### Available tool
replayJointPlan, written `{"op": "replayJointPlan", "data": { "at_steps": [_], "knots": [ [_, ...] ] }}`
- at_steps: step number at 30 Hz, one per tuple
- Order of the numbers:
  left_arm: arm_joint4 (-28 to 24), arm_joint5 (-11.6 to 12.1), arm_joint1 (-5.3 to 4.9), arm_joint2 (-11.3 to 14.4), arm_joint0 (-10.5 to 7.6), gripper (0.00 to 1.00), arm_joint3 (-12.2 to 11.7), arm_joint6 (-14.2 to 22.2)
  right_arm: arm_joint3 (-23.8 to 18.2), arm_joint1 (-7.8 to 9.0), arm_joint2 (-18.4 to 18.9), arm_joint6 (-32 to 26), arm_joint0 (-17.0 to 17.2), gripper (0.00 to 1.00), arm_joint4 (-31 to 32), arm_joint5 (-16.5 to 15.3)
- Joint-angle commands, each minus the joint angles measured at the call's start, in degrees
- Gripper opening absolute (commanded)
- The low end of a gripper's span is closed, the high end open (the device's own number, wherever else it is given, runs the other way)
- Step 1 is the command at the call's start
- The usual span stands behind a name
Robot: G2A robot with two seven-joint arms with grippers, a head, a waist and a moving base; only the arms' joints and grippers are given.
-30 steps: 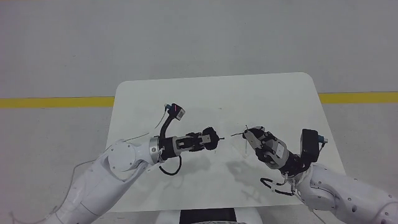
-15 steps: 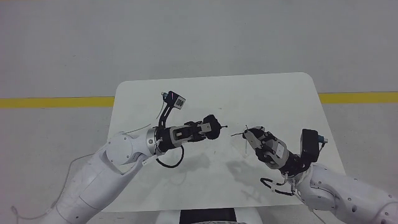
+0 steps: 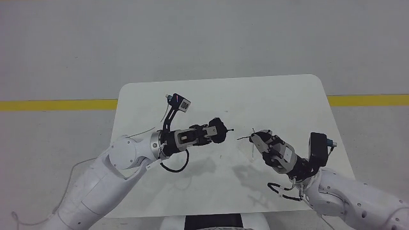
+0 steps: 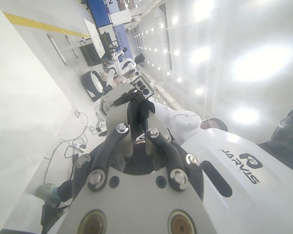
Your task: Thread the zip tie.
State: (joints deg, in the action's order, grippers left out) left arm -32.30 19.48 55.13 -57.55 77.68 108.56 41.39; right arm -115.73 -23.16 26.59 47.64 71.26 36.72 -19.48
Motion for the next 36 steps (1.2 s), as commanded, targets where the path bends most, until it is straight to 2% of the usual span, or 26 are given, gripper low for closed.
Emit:
{"op": "replayJointPlan", "data": {
  "at_steps": [1,25,29,32,36],
  "knots": [
    [0.00,0.00,0.00,0.00,0.00,0.00,0.00,0.00,0.00,0.00,0.00,0.00,0.00,0.00,0.00,0.00],
    [0.60,-0.30,0.04,0.06,-0.01,0.00,-0.03,-0.60,0.00,0.00,0.00,0.00,0.00,0.00,0.00,0.00],
    [1.76,-0.38,0.39,1.04,-0.59,0.00,-1.55,-1.35,0.00,0.00,0.00,0.00,0.00,0.00,0.00,0.00],
    [1.69,-0.05,0.62,1.69,-0.85,0.00,-3.89,-1.13,0.00,0.00,0.00,0.00,0.00,0.00,0.00,0.00],
    [1.56,0.00,0.75,1.42,-0.93,0.00,-6.01,0.05,0.00,0.00,0.00,0.00,0.00,0.00,0.00,0.00]
  ]
}}
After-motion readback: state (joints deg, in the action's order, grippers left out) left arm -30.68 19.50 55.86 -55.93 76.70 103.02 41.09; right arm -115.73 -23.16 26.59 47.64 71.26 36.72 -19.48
